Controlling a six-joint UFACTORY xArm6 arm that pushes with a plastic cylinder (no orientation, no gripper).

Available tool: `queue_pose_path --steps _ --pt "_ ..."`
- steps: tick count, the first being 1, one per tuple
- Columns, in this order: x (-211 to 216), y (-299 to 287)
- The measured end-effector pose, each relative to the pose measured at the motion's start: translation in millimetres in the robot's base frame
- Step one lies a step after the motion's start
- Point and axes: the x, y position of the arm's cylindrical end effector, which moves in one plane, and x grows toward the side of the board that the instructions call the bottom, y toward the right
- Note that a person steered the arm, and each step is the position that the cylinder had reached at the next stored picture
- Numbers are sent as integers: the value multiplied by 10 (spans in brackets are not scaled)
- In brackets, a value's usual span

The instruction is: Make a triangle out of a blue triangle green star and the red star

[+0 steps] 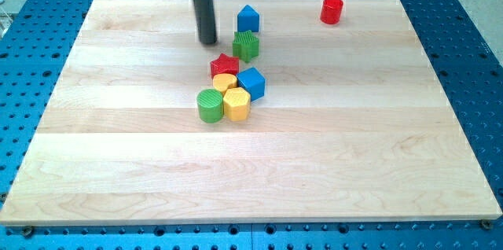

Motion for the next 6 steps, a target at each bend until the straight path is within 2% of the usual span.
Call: queue_pose_path --steps 1,2,3,4,5,6 --pt "-207 565" --pt "159 1232" --pt "577 1233" --pt "604 707" --pt "287 371" --pt "230 -66"
